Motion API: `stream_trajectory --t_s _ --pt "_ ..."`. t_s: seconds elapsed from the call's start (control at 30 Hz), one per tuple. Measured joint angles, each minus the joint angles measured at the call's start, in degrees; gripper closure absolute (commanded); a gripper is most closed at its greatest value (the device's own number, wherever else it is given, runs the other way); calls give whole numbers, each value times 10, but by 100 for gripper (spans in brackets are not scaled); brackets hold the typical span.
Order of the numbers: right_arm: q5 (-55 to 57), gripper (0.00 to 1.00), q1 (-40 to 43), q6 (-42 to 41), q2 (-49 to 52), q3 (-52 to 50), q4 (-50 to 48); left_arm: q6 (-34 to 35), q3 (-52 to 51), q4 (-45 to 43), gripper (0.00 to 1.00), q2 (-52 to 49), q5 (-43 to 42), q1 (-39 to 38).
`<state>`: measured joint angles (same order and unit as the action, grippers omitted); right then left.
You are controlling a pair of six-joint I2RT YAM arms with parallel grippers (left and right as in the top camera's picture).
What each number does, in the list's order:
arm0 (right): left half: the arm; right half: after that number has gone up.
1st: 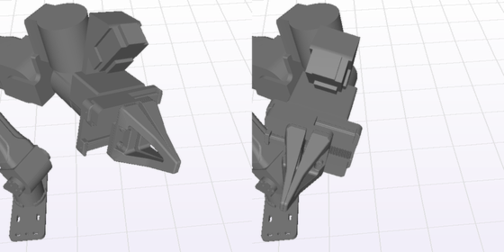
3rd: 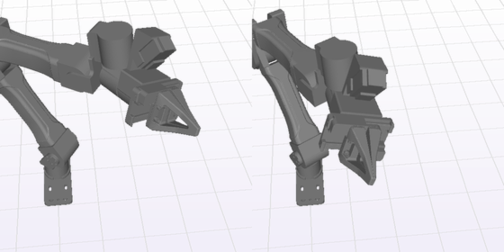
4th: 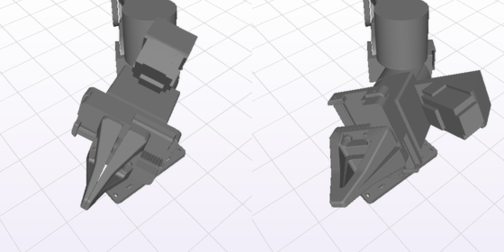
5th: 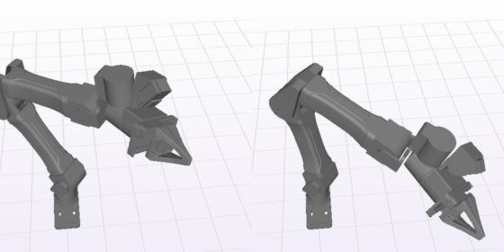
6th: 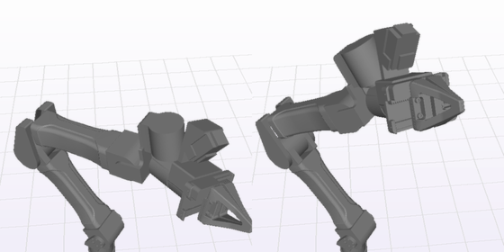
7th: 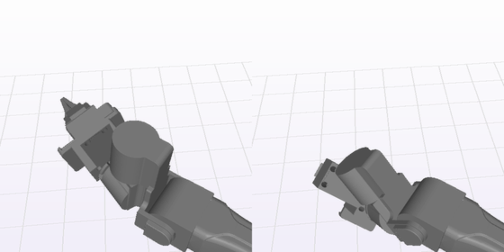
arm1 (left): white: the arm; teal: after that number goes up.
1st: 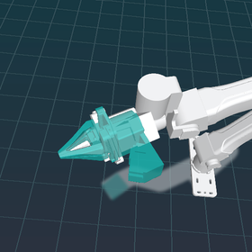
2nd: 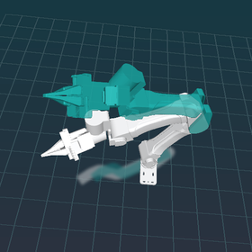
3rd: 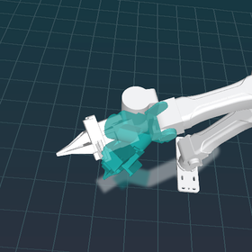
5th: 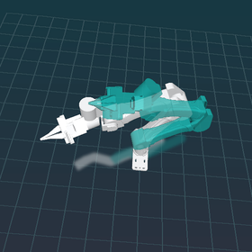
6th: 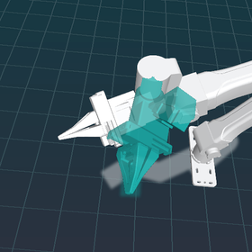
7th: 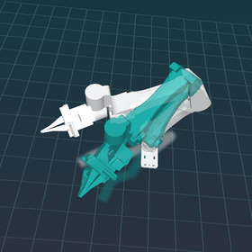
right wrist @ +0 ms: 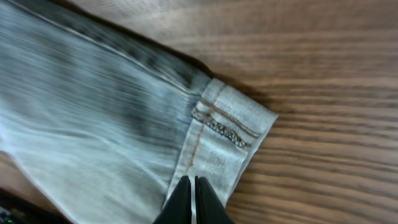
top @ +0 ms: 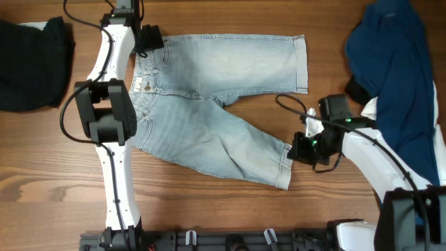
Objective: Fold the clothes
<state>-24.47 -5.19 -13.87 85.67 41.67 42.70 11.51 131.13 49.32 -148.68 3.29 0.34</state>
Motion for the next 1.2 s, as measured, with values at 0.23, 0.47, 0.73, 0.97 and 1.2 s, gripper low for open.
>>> stream_trajectory --t_s 0.23,0.47,0.73,0.97,1.2 --pt "0 96 -23 -17 59 -3 -69 0 0 0 0 0 0 0" --pt "-28 96 -25 -57 110 20 -82 0 0 2 0 0 0 0" --pt "-34 96 -15 -102 115 22 -83 0 0 2 0 0 0 0" --pt "-35 96 24 -121 131 43 -88 0 0 4 0 0 0 0" --pt "59 96 52 -118 139 87 -92 0 0 5 0 1 -2 0"
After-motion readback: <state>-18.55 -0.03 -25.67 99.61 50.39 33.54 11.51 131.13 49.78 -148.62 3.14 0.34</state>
